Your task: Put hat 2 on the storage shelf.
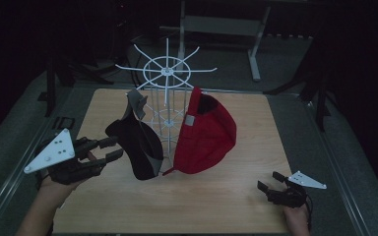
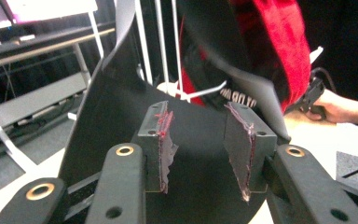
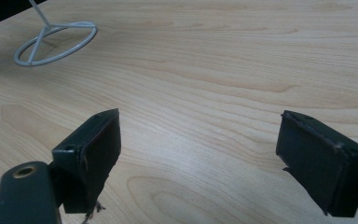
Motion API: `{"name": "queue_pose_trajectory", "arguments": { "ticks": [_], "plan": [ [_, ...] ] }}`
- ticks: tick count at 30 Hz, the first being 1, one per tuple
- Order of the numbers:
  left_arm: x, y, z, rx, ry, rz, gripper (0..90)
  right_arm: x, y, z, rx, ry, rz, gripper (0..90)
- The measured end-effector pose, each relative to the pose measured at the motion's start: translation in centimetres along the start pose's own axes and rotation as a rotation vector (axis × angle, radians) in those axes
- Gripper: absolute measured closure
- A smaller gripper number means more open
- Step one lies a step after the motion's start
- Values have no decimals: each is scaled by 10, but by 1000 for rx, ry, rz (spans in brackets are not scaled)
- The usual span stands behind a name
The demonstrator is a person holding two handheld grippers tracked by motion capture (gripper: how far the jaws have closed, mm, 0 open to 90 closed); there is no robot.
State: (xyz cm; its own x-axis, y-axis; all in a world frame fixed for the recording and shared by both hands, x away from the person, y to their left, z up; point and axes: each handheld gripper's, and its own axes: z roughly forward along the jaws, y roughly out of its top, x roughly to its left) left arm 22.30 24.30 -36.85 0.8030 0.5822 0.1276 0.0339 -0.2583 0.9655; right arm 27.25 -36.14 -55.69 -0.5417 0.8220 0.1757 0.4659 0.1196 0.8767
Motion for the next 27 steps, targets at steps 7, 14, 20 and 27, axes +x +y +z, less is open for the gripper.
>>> {"name": "queue_pose_trajectory", "arguments": {
  "ticks": [7, 14, 20, 27],
  "plan": [
    [1, -34, 4, 16, 11, -51, 615, 1, 0, 0, 0, -8, -7, 138],
    [4, -72, 8, 36, 27, -88, 614, 1, 0, 0, 0, -10, -8, 138],
    [2, -95, 10, 52, 30, -119, 614, 1, 0, 0, 0, -10, -8, 138],
    [-2, -119, 14, 70, 30, -154, 607, 1, 0, 0, -3, -12, -12, 137]
  ]
}}
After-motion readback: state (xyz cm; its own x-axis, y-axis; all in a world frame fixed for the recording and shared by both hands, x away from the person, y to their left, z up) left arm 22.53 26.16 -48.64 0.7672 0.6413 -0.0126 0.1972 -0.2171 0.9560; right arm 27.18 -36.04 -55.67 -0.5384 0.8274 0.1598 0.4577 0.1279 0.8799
